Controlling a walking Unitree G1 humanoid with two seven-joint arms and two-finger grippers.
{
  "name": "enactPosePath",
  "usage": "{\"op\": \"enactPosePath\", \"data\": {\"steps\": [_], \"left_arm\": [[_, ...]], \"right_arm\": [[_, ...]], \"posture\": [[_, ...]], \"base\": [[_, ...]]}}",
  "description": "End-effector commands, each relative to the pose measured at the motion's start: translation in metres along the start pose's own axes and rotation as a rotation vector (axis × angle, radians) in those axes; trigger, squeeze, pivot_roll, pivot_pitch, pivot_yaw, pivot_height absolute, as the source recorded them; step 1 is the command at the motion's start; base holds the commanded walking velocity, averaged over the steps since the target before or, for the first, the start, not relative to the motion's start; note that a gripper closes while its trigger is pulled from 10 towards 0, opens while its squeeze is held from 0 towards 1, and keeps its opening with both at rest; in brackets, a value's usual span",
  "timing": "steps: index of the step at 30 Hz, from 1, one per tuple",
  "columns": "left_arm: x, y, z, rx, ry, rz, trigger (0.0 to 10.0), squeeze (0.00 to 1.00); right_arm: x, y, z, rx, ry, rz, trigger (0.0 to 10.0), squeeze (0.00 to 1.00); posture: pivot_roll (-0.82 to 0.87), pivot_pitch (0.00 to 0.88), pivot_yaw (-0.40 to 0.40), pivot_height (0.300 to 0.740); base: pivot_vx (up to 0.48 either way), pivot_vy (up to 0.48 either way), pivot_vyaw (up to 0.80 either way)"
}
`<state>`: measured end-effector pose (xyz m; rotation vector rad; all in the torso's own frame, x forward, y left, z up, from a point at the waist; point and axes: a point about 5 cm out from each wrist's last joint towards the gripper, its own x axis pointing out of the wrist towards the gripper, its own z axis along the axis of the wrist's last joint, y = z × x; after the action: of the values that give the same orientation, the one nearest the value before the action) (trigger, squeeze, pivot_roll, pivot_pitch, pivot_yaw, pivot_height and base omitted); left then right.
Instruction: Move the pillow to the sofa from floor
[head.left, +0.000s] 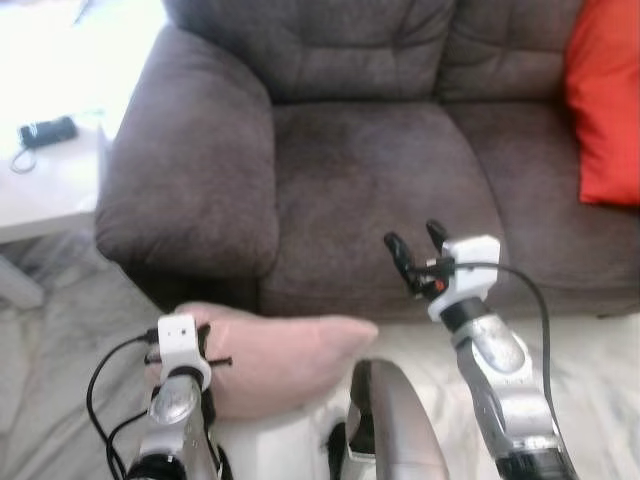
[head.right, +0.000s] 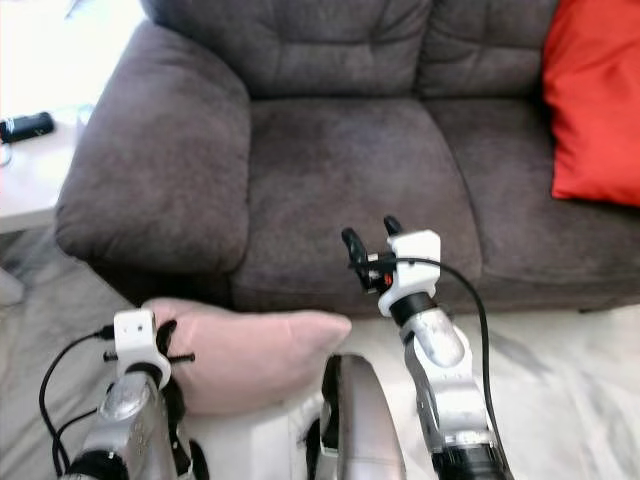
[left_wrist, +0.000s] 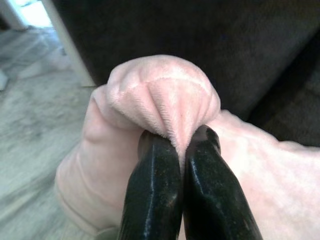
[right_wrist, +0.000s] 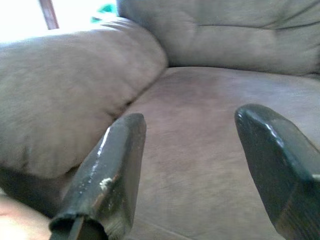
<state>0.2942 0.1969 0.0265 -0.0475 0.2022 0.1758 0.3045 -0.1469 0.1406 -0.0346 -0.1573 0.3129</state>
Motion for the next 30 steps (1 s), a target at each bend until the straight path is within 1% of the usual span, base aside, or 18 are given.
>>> {"op": "enactPosePath", "data": {"steps": [1, 9, 20, 27, 30], "left_arm": [[0.004, 0.009, 0.019, -0.018, -0.094, 0.043, 10.0, 0.00], [0.004, 0.009, 0.019, -0.018, -0.093, 0.042, 10.0, 0.00], [0.004, 0.012, 0.022, -0.015, -0.105, 0.055, 10.0, 0.00], [0.004, 0.013, 0.028, -0.013, -0.128, 0.054, 10.0, 0.00], [0.004, 0.014, 0.035, -0.008, -0.156, 0.051, 10.0, 0.00]], "right_arm": [[-0.003, -0.003, -0.006, 0.005, 0.019, -0.018, 10.0, 0.00], [-0.002, -0.002, -0.008, 0.008, 0.020, -0.018, 10.0, 0.00], [-0.001, -0.002, -0.010, 0.017, 0.020, -0.018, 10.0, 0.00], [0.001, -0.001, -0.012, 0.028, 0.021, -0.021, 10.0, 0.00], [0.001, -0.001, -0.013, 0.030, 0.020, -0.027, 10.0, 0.00]], "posture": [[-0.03, 0.126, -0.045, 0.528], [-0.02, 0.125, -0.044, 0.528], [-0.01, 0.124, -0.046, 0.528], [-0.01, 0.118, -0.043, 0.528], [0.00, 0.112, -0.041, 0.528]], "base": [[-0.330, 0.000, 0.00], [-0.330, 0.000, 0.00], [-0.319, 0.000, 0.00], [0.000, 0.000, 0.00], [0.000, 0.000, 0.00]]}}
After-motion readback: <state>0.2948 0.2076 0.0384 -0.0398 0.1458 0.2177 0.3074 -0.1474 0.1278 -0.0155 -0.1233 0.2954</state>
